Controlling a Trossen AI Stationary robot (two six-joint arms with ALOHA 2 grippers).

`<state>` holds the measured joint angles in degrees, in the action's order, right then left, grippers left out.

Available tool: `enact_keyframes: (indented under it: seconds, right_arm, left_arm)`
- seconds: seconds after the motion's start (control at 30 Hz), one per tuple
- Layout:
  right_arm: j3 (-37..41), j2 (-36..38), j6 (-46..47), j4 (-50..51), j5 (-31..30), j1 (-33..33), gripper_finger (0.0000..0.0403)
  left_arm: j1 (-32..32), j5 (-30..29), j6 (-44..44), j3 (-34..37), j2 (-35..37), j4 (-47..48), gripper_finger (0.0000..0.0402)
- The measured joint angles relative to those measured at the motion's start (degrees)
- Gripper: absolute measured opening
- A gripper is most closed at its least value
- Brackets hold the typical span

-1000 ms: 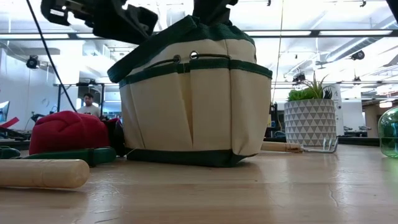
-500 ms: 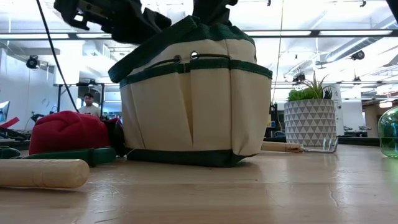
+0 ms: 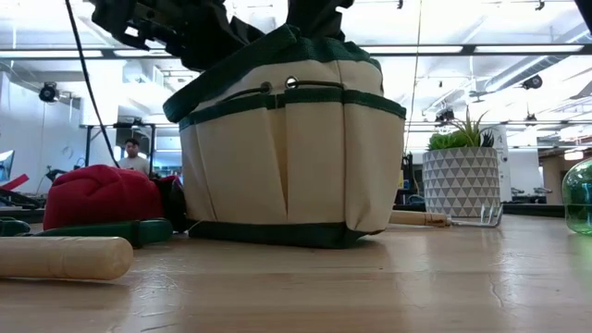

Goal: Pick & Place Garden tools in Gardening bag
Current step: Prepare the light brown gardening bag on the table

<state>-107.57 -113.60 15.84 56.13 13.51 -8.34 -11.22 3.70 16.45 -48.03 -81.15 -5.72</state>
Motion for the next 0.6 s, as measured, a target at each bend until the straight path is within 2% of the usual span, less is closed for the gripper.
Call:
enact_keyframes:
  seconds: [0.37, 0.6]
  right_arm:
    - [0.0, 0.0, 0.9, -0.8, 0.1, 0.0, 0.0012]
    - [0.0, 0.6, 1.1, -1.3, -0.1, -0.1, 0.0067]
  left_arm:
    - [0.0, -0.9, 0.4, 0.0, -0.3, -2.3, 0.0]
    - [0.0, -0.9, 0.4, 0.0, -0.3, -3.6, 0.0]
